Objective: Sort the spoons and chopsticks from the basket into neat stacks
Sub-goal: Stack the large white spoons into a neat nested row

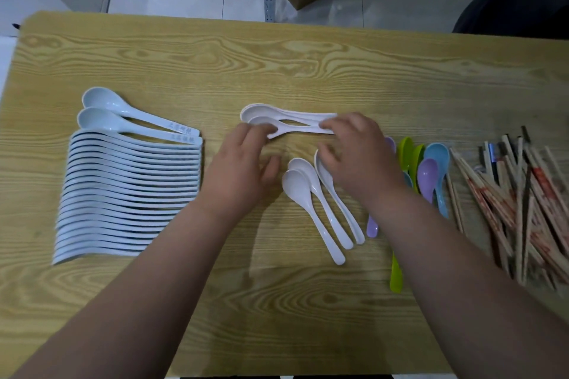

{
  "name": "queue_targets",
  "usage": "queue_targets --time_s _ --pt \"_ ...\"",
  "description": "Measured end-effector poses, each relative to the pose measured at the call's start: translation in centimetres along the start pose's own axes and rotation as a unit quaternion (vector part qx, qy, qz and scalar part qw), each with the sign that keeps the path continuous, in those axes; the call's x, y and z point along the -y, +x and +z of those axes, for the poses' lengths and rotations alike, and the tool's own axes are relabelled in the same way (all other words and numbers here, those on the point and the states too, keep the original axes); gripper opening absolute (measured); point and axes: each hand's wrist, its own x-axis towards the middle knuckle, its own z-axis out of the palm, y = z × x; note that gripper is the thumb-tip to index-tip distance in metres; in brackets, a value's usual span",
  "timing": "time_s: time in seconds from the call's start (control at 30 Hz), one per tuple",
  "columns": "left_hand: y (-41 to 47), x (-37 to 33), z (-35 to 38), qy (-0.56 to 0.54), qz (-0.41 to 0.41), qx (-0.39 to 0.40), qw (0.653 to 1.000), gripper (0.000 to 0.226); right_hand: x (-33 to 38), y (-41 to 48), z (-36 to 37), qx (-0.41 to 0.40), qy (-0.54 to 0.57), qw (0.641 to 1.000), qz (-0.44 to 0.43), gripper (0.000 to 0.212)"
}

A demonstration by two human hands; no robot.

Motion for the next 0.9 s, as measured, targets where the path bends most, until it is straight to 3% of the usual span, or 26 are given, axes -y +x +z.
queue_targets --time_s 0.1,0.27,0.5,0.63,0.77,0.9 --pt "-2.0 -1.9 1.1 -0.057 -0.138 0.112 0.982 0.050 0.6 -5.1 0.0 0.024 -0.009 0.999 0.023 0.030" --pt "-2.4 -3.0 2.8 -0.062 -0.159 0.128 0.977 0.060 0.7 -9.3 1.5 0.121 -0.042 0.990 0.065 0.039" --pt "-1.8 -3.0 3.5 -0.069 -0.168 0.115 0.977 0.025 1.0 -9.9 1.6 0.136 0.043 0.980 0.136 0.035" --pt "-3.1 -3.3 2.3 -0.166 -0.189 0.096 0.963 0.011 1.2 -10.4 1.0 0.131 0.140 0.965 0.180 0.029" --pt "-5.5 -4.2 0.9 -0.323 -0.260 0.060 0.908 0.015 2.0 -11.8 0.1 0.139 0.259 0.934 0.204 0.022" --pt "-6.9 -4.6 -0.1 -0.499 -0.338 -0.012 0.798 0.011 3.1 -13.4 -0.6 0.072 0.346 0.906 0.232 0.032"
